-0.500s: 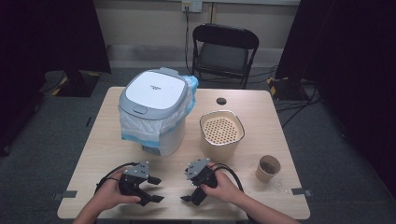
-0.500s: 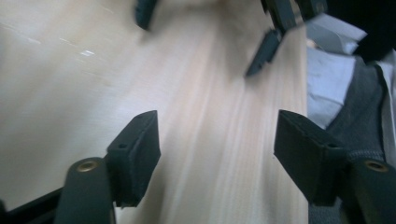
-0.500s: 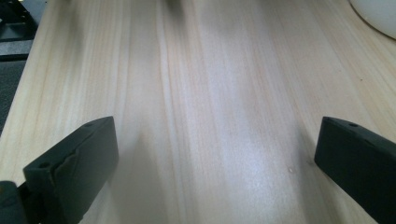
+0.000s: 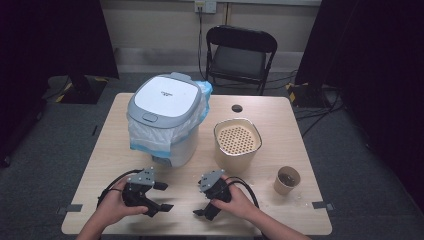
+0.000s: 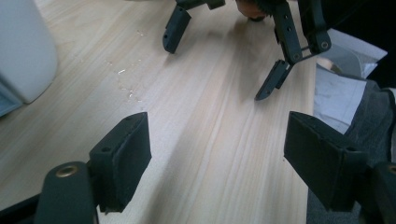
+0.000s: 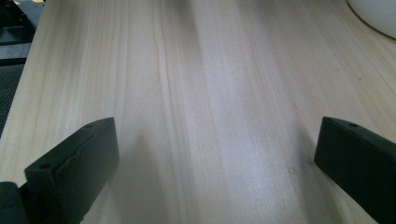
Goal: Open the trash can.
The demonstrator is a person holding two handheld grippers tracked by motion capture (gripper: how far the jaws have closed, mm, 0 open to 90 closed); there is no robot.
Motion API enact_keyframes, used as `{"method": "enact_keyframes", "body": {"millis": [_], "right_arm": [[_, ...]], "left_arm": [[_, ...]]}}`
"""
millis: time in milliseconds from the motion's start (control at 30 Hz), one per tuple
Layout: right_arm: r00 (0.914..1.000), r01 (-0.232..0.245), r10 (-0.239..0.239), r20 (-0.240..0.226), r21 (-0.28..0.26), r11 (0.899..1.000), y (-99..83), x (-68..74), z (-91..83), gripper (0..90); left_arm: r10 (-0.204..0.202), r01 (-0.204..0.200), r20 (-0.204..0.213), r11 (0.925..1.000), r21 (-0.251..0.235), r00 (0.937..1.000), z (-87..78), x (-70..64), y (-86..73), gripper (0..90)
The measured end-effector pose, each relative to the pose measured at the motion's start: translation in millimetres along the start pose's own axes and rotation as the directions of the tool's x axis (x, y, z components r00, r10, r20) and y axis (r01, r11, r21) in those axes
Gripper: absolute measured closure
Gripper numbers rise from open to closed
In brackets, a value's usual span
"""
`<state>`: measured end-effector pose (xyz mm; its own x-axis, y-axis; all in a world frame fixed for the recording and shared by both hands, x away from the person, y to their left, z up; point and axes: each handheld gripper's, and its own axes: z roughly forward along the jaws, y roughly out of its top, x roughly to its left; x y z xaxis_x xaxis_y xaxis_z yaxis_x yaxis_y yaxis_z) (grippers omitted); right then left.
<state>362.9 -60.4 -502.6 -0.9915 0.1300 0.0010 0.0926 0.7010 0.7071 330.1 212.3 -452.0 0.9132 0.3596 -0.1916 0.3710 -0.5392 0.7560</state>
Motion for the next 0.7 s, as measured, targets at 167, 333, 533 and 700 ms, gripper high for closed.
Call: {"method": "enact_keyframes", "body": {"millis": [167, 333, 533, 700], "right_arm": [[1.0000, 0.002, -0.002, 0.001, 0.001, 1.000, 0.0, 0.2, 0.1, 0.0], [1.0000, 0.000, 0.000, 0.001, 0.001, 1.000, 0.0, 0.3, 0.1, 0.0], [1.0000, -0.001, 0.001, 0.001, 0.000, 1.000, 0.0, 0.4, 0.2, 0.0], [1.0000, 0.004, -0.004, 0.003, -0.001, 1.000, 0.0, 0.1, 0.2, 0.0]], "left_arm": [[-0.018, 0.018, 0.000, 0.9996, -0.021, 0.9998, -11.5, 0.4, 3.7, 19.6], [-0.050, 0.050, -0.019, 0.9984, -0.026, 0.9986, -22.3, 1.3, 8.5, 19.5], [-0.047, 0.046, -0.037, 0.9987, -0.020, 0.9982, -35.8, 1.5, 21.6, 19.4], [-0.062, 0.060, -0.039, 0.9971, -0.046, 0.9973, -50.4, 3.1, 37.1, 19.3]]}}
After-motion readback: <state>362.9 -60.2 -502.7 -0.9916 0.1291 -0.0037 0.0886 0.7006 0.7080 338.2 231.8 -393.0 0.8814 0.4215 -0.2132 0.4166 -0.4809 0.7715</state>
